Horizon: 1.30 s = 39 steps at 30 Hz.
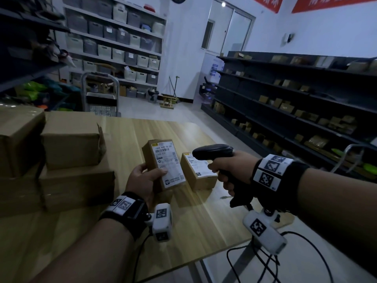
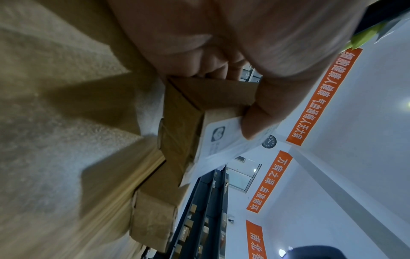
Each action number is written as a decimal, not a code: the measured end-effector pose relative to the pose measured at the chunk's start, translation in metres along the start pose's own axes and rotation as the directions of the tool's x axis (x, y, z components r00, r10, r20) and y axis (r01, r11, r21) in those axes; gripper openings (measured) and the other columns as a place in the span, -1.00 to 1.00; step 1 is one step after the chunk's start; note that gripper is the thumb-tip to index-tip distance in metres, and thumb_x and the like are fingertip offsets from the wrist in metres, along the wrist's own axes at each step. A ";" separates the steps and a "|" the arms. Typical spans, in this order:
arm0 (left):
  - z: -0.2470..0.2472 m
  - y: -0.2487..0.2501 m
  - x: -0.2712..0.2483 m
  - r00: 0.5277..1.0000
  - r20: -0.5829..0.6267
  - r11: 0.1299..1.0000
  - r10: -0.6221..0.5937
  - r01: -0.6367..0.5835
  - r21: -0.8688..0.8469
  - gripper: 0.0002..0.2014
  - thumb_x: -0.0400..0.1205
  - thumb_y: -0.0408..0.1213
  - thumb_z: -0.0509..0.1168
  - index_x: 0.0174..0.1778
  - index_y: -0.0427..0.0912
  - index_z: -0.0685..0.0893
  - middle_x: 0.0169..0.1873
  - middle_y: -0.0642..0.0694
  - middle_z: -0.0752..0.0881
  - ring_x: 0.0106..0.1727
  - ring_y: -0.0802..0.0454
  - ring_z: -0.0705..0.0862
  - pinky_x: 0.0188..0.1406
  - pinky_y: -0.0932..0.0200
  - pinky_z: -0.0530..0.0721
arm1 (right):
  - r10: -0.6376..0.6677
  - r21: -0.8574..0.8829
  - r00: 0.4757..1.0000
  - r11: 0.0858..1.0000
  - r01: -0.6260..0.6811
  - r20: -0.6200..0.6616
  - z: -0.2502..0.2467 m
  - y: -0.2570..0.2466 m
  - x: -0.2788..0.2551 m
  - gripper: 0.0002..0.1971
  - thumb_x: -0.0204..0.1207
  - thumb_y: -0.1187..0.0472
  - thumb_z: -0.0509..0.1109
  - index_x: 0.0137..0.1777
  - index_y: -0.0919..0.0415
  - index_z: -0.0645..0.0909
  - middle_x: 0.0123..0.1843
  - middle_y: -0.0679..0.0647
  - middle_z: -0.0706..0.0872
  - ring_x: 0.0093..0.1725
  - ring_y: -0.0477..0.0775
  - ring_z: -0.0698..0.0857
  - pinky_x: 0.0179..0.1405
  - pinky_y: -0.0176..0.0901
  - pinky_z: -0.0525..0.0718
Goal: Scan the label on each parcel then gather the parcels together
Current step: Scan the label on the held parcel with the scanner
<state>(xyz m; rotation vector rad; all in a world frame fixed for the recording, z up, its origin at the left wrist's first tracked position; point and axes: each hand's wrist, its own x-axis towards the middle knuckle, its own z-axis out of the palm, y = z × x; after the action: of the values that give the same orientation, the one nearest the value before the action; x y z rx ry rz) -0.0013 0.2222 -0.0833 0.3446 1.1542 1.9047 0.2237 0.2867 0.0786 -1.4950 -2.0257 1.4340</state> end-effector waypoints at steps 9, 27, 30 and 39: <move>0.000 0.001 0.000 1.000 -0.004 1.000 -0.007 0.007 0.030 -0.45 0.54 -0.52 0.63 0.47 -0.28 0.70 0.20 -0.41 0.90 0.08 -0.51 0.93 0.08 -0.68 0.85 | 0.009 0.014 1.000 1.000 -0.010 0.019 -0.001 -0.009 -0.003 -0.75 0.60 0.08 0.51 -0.16 0.18 0.53 -0.44 0.08 0.50 -0.53 0.06 0.45 -0.42 -0.11 0.43; 0.000 0.000 0.001 1.000 0.023 0.999 0.017 -0.018 0.050 -0.18 0.22 -0.30 0.72 0.46 -0.20 0.66 0.18 -0.33 0.93 0.10 -0.43 0.95 0.18 -0.62 0.85 | 0.017 0.077 0.999 0.997 -0.021 0.047 0.007 -0.011 -0.009 -0.75 0.58 0.09 0.55 -0.07 0.19 0.55 -0.47 0.06 0.50 -0.55 0.06 0.46 -0.41 -0.13 0.45; -0.001 -0.001 0.001 1.000 0.017 0.999 0.007 -0.008 0.051 -0.20 0.25 -0.32 0.70 0.47 -0.18 0.65 0.18 -0.32 0.93 0.09 -0.43 0.95 0.18 -0.61 0.86 | 0.022 0.080 0.999 0.996 -0.026 0.050 0.008 -0.010 -0.008 -0.76 0.59 0.09 0.53 -0.05 0.21 0.55 -0.46 0.06 0.48 -0.54 0.07 0.45 -0.42 -0.13 0.44; 0.000 0.000 0.004 1.000 0.010 1.000 -0.019 0.019 0.023 -0.42 0.54 -0.52 0.62 0.50 -0.28 0.68 0.15 -0.37 0.93 0.07 -0.46 0.95 0.05 -0.52 0.91 | 0.018 0.099 0.998 0.995 -0.023 0.055 0.011 -0.010 -0.003 -0.75 0.59 0.08 0.55 -0.02 0.22 0.57 -0.46 0.08 0.48 -0.52 0.08 0.44 -0.38 -0.10 0.44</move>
<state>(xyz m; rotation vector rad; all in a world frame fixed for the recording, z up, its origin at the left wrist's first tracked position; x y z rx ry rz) -0.0036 0.2253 -0.0845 0.3546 1.1698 1.8724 0.2116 0.2785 0.0821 -1.4554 -1.9436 1.5748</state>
